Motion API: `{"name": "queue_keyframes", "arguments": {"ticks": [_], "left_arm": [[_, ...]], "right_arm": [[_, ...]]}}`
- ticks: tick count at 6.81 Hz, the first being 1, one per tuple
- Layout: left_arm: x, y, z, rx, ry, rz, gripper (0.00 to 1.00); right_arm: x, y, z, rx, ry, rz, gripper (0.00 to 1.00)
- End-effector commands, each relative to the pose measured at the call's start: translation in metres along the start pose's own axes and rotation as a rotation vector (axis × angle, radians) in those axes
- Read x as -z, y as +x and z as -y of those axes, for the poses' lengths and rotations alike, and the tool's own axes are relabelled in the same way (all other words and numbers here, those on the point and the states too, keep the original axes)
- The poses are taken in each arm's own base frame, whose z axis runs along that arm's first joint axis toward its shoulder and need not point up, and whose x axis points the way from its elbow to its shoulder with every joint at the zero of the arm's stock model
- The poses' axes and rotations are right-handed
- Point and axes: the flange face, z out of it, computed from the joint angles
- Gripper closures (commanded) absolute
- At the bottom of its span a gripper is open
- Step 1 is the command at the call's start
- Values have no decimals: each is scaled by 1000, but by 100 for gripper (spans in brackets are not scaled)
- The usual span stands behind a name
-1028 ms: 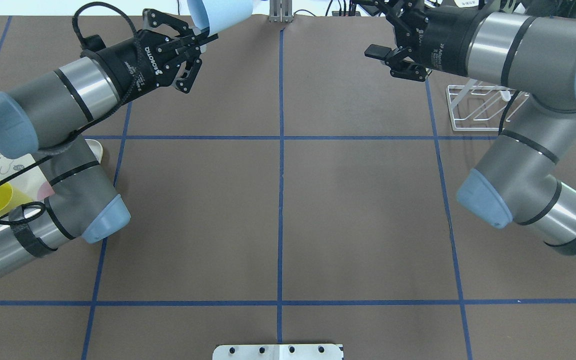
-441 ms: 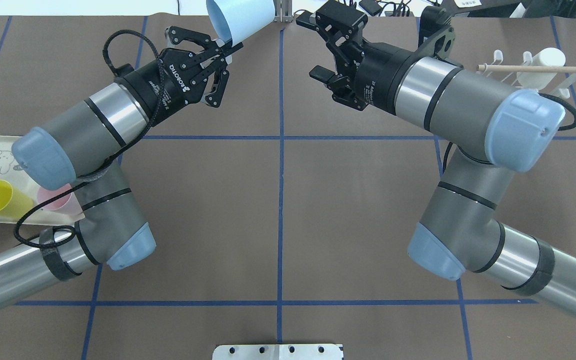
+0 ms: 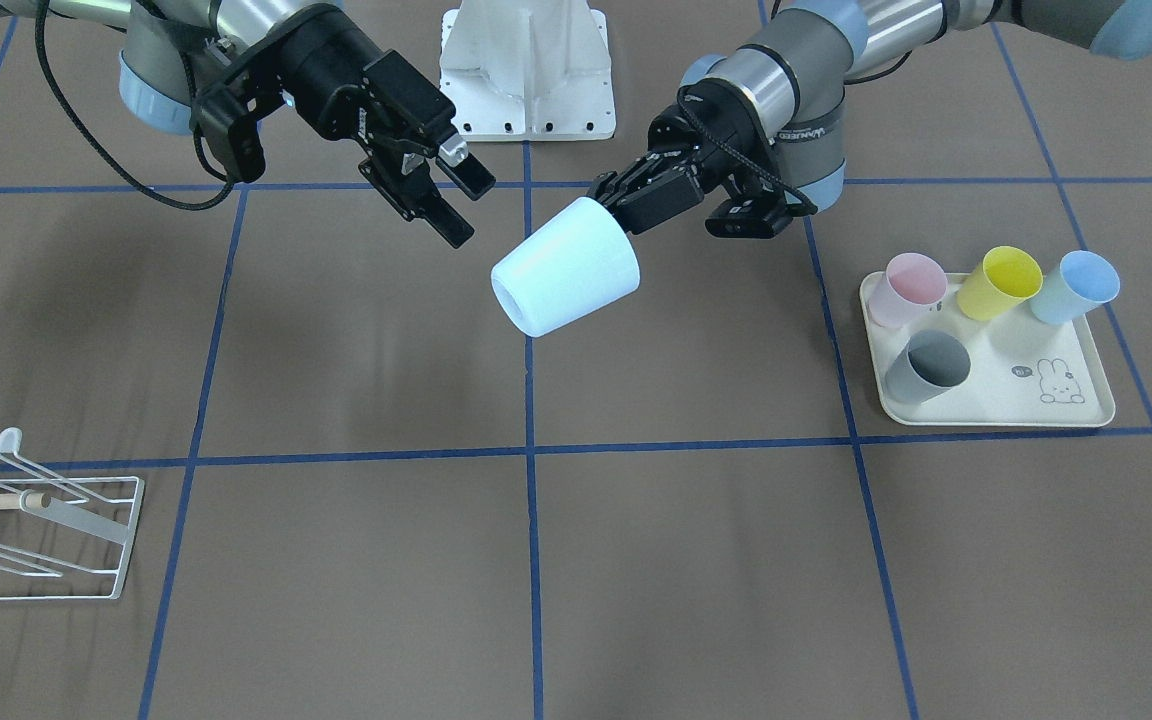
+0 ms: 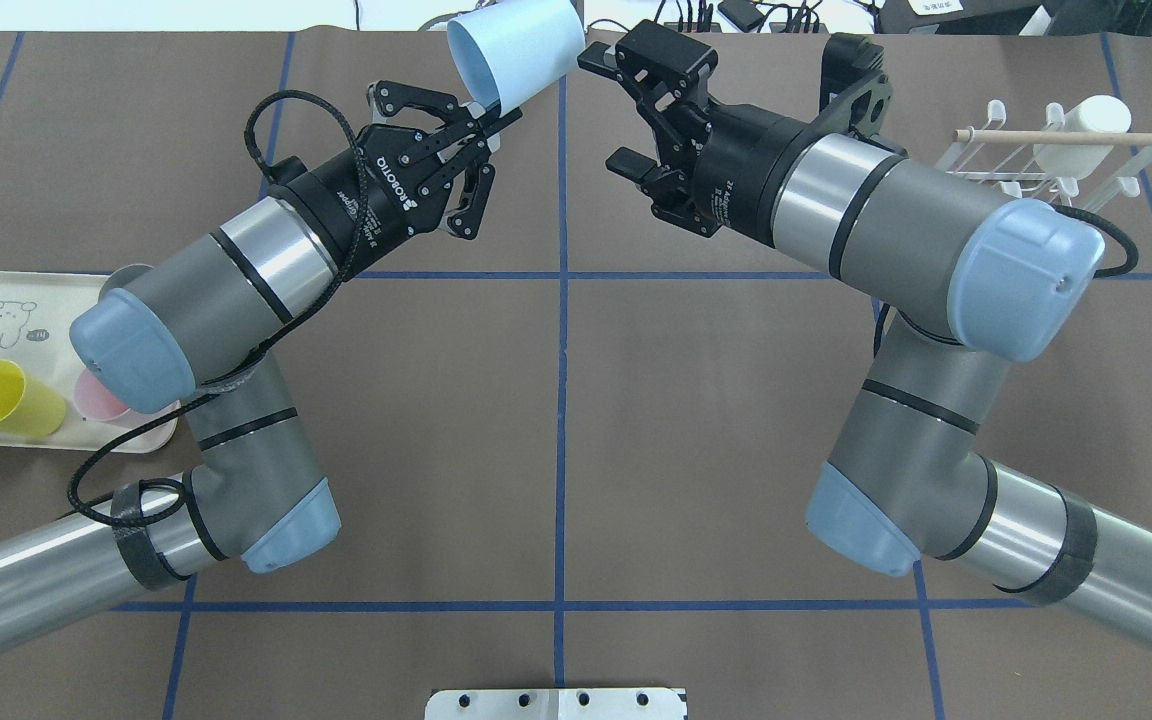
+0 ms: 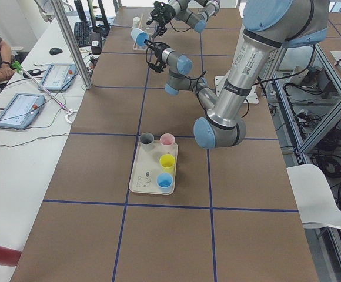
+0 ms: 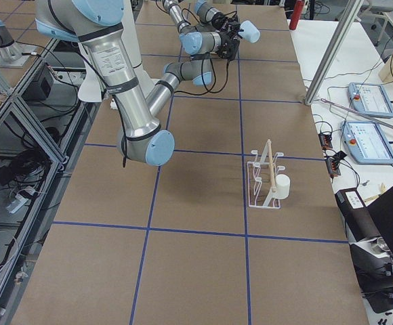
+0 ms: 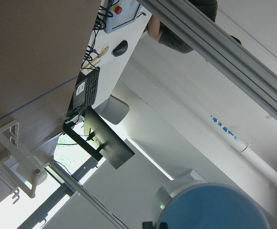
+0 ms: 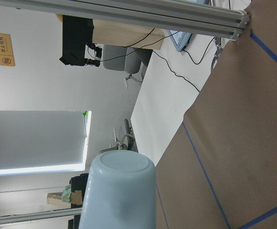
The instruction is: Transfer IKEA cup to right arm and place on rack
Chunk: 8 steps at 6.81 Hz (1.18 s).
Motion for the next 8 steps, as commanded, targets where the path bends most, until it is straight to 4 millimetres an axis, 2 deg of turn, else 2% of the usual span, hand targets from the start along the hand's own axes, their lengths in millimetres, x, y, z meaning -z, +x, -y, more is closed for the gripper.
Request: {"name": "queue_keyframes", "arguments": {"ticks": [1, 4, 8], "left_arm": [[-3, -18, -12, 12, -7, 5, 100], [-3, -26, -20, 22, -18, 12, 100], [2, -54, -29, 48, -11, 19, 100]], "right_arm": [[-5, 2, -2, 0, -1, -5, 0], [-8, 2, -2, 0, 1, -6, 0], [-8, 1, -2, 0, 3, -3, 0]]}}
